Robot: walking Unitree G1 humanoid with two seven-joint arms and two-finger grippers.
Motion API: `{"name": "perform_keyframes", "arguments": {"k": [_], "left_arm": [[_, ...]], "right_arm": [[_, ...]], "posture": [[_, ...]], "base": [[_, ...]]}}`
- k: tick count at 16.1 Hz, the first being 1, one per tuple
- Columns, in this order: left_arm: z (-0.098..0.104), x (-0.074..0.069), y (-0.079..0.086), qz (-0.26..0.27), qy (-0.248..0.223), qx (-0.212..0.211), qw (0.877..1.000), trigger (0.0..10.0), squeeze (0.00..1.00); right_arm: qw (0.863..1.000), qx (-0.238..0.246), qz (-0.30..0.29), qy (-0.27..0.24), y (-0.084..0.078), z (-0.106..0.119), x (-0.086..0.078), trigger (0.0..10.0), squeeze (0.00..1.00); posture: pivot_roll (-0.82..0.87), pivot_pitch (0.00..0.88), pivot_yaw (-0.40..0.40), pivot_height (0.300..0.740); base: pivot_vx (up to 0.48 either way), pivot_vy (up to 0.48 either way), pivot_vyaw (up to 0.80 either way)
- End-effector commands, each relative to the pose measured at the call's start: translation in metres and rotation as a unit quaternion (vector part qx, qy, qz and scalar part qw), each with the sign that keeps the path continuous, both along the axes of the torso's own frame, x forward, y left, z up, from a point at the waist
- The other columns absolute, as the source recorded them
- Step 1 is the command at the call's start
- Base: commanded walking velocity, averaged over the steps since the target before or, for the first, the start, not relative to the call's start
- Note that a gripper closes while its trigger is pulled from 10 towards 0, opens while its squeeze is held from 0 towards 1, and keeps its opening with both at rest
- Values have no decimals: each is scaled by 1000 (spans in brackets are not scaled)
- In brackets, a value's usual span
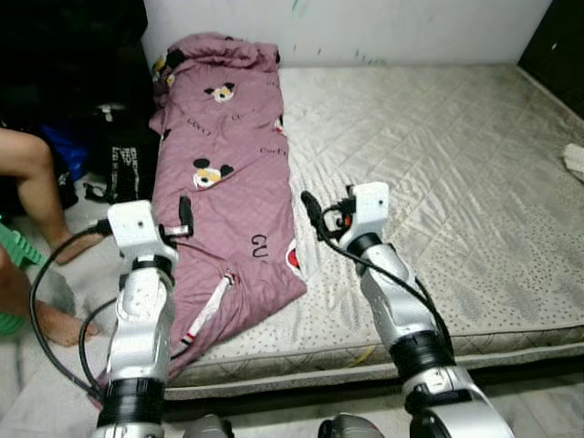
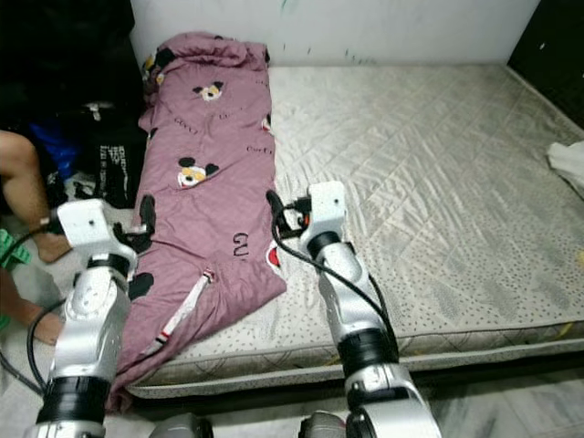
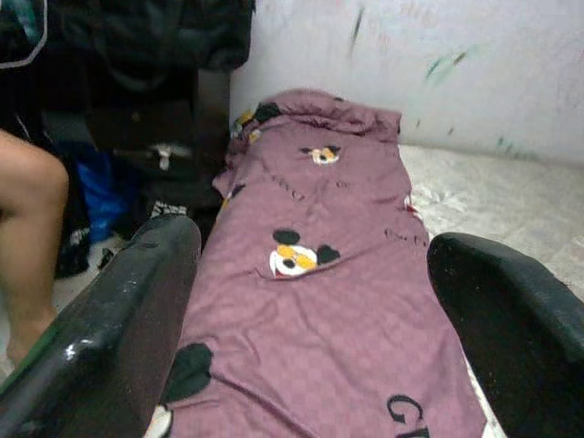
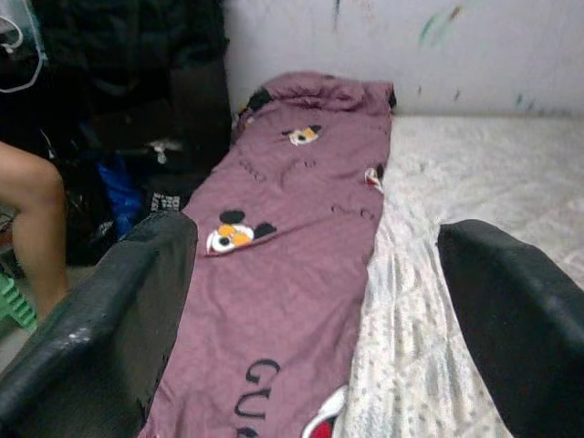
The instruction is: Clean up the room
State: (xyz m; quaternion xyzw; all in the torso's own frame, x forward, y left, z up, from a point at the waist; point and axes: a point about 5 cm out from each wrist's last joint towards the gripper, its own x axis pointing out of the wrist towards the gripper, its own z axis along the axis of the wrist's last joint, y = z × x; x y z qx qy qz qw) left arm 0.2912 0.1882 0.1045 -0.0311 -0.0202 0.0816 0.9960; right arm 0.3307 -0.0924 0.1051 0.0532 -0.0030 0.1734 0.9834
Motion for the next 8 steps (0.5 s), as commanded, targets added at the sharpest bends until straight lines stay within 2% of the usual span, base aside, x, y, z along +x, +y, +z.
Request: {"name": "perform_keyframes", "arguments": {"k": [1, 8], "left_arm": [[4, -2, -1, -3, -6, 1, 1000, 10000, 0], [3, -9, -5, -11, 3, 0, 1000, 10000, 0]], "right_arm": [[1000, 5, 5, -8, 1, 5, -1, 10000, 0], [1000, 15, 3, 6, -1, 2, -11, 10000, 0]], "posture": [[-59, 0, -12, 740], [-69, 0, -9, 661]], "base": [[0, 0, 0], [0, 0, 0]]}}
